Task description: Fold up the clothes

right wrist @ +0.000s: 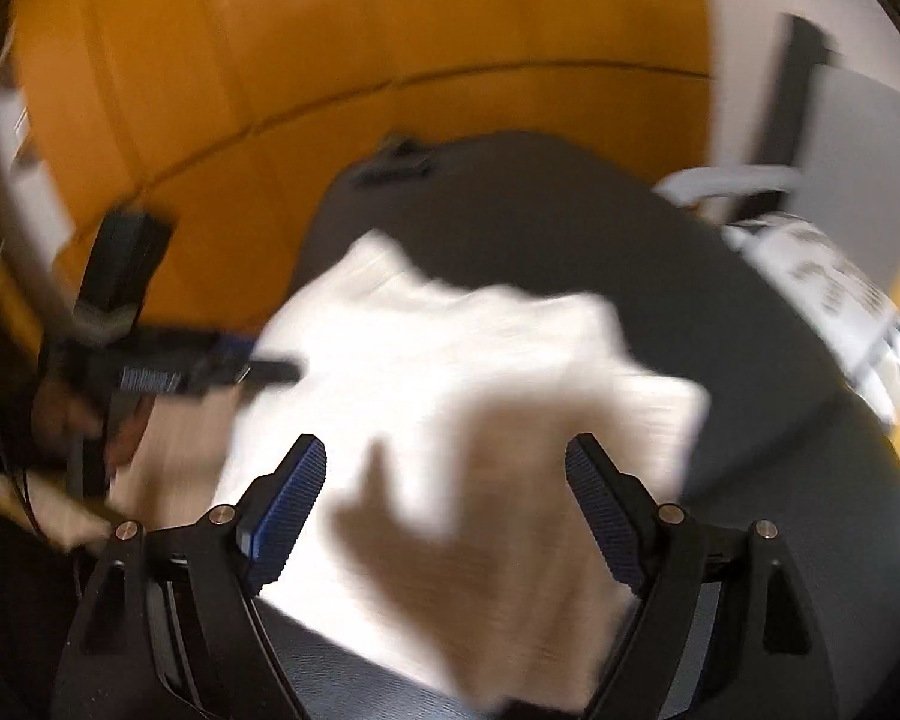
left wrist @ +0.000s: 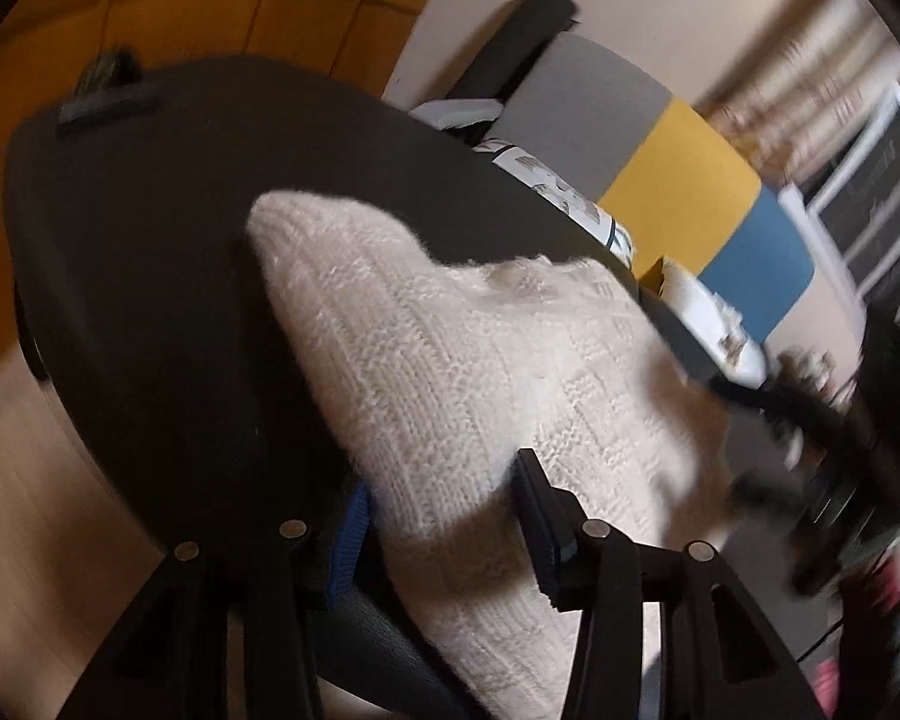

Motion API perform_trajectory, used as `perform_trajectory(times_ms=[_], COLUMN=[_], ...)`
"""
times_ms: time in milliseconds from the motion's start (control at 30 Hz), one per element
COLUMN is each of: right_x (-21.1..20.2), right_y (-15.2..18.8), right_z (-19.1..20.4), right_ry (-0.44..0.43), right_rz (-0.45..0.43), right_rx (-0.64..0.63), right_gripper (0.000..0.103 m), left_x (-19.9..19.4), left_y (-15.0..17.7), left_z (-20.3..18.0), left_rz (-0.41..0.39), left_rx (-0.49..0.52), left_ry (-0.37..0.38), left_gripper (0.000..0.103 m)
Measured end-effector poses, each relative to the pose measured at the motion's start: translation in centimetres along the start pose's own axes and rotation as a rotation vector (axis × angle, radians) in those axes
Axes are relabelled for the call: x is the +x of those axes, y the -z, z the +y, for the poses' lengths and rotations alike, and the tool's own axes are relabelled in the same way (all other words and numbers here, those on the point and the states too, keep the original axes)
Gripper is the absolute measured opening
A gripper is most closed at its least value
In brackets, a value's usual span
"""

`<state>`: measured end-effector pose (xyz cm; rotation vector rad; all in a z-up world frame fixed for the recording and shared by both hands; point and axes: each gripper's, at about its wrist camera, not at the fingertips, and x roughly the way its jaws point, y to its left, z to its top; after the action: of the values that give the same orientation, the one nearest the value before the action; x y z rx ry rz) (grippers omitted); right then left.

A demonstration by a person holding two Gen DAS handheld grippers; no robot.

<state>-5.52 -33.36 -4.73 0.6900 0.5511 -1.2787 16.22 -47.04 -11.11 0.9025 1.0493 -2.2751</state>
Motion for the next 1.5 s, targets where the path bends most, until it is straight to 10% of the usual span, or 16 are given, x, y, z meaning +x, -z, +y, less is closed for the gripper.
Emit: perform_trajectory(times_ms=[233, 467, 700, 900, 1233, 1333, 1500], right_x=[4.4, 4.1, 3.5, 5.0, 5.4, 5.5, 3.1], right_y=[0.1, 1.9, 0.8, 2.9, 4.3, 3.6, 1.9], right_z=[-0.7, -1.2, 1.1, 0.6, -1.1, -0.7, 0.7], right_ry=[-0.041, -0.022, 0.061, -0.056, -0.214, -0.191, -0.033], right_rz=[0.104, -0.038, -0.005, 0.115, -0.070, -0.024, -0.020], right_rx=[0.036, 0.107, 0.065, 0.034, 0.167, 0.150, 0.001], right_gripper=[0.084, 0.085, 0.085, 0.086, 0.102, 0.102, 0.102], left_x=[-1.3, -5.4, 3.4, 5.1, 7.7, 6.8, 0.5], left_y=[0.3, -0.1, -2.4, -3.2, -4.5, -5.5, -2.3], left_z=[0.7, -1.9, -5.3, -5.4, -7.3, -7.6, -9.3], left_rz=[-0.022, -0.196, -0.048, -0.050, -0.042, -0.016, -0.189], left_rx=[-0.033, 0.093, 0.191, 0.258, 0.333, 0.252, 0.252], left_ry=[-0.014, -0.027, -0.097, -0.122, -0.333, -0.347, -0.438], left_gripper=[0.048, 0.045, 0.045, 0.049, 0.059, 0.056, 0.055])
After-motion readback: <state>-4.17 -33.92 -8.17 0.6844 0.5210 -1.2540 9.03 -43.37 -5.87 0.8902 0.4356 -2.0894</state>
